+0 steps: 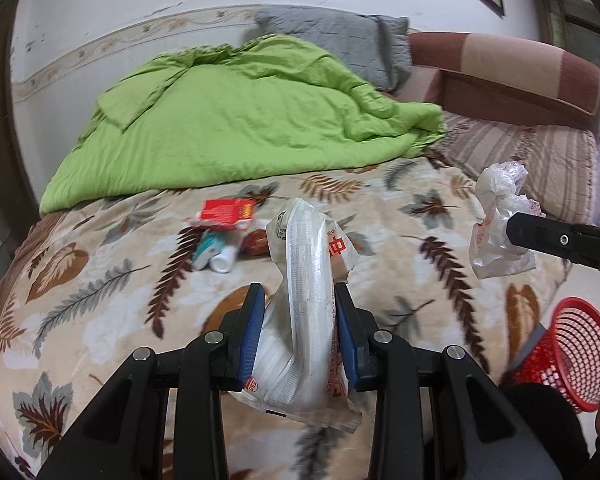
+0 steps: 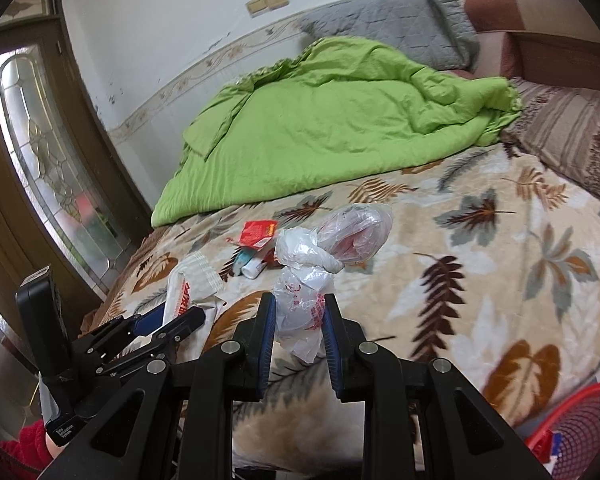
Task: Collect trash
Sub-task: 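Carry both bags to the red basket and open both tools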
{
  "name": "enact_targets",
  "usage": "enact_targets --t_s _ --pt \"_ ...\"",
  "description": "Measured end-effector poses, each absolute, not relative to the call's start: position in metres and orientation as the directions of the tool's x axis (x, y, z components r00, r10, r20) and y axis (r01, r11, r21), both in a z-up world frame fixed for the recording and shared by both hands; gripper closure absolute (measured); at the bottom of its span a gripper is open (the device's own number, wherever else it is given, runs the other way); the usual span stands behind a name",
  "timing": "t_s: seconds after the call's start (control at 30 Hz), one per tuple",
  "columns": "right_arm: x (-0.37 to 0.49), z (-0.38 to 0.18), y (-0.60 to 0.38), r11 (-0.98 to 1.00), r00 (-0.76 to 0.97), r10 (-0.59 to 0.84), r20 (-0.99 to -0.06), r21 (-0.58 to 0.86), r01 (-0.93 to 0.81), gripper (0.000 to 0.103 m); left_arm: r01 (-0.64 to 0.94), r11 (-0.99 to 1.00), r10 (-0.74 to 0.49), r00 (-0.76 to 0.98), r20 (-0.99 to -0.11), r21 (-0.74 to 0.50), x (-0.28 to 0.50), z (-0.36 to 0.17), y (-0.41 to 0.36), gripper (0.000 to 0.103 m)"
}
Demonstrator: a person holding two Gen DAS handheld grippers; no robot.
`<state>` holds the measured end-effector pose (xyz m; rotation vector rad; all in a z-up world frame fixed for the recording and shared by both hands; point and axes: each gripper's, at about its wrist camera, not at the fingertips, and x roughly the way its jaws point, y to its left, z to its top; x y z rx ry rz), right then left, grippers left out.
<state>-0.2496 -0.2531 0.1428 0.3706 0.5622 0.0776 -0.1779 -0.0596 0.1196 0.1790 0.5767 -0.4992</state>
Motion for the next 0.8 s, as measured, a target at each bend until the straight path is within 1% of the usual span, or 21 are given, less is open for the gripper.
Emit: enact_targets --t_s 0.23,0.3,0.4,0.57,0.7,0.8 --pt "-0.300 0.149 -0.297 0.921 0.857 0.090 -0.508 0.370 0.123 0.078 0.620 0.785 -0.510 0.650 -0.563 0.005 -0.209 0.134 -0.099 0.070" --pt "-0.324 0.149 -0.317 0.915 0.854 0.038 -0.519 0.361 0.178 0.078 0.667 0.745 -0.552 0.614 -0.564 -0.003 -0.220 0.138 -0.115 0.070" --pt "-0.358 0.147 -0.345 0.897 0.843 -0.031 -0.536 0.357 0.260 0.078 0.754 0.656 -0.627 0.518 -0.582 -0.035 -0.240 0.142 -0.145 0.070" --pt "-0.417 0.138 -0.389 0.846 0.804 -0.146 -0.577 0.348 0.403 0.078 0.855 0.507 -0.706 0.341 -0.621 -0.107 -0.269 0.144 -0.199 0.070" --pt "-0.447 0.124 -0.413 0.813 0.772 -0.171 -0.612 0.355 0.462 0.078 0.904 0.388 -0.738 0.187 -0.649 -0.180 -0.291 0.141 -0.243 0.070" --pt "-0.459 0.113 -0.419 0.807 0.747 -0.179 -0.640 0.339 0.484 0.078 0.922 0.323 -0.739 0.106 -0.666 -0.212 -0.309 0.134 -0.270 0.069"
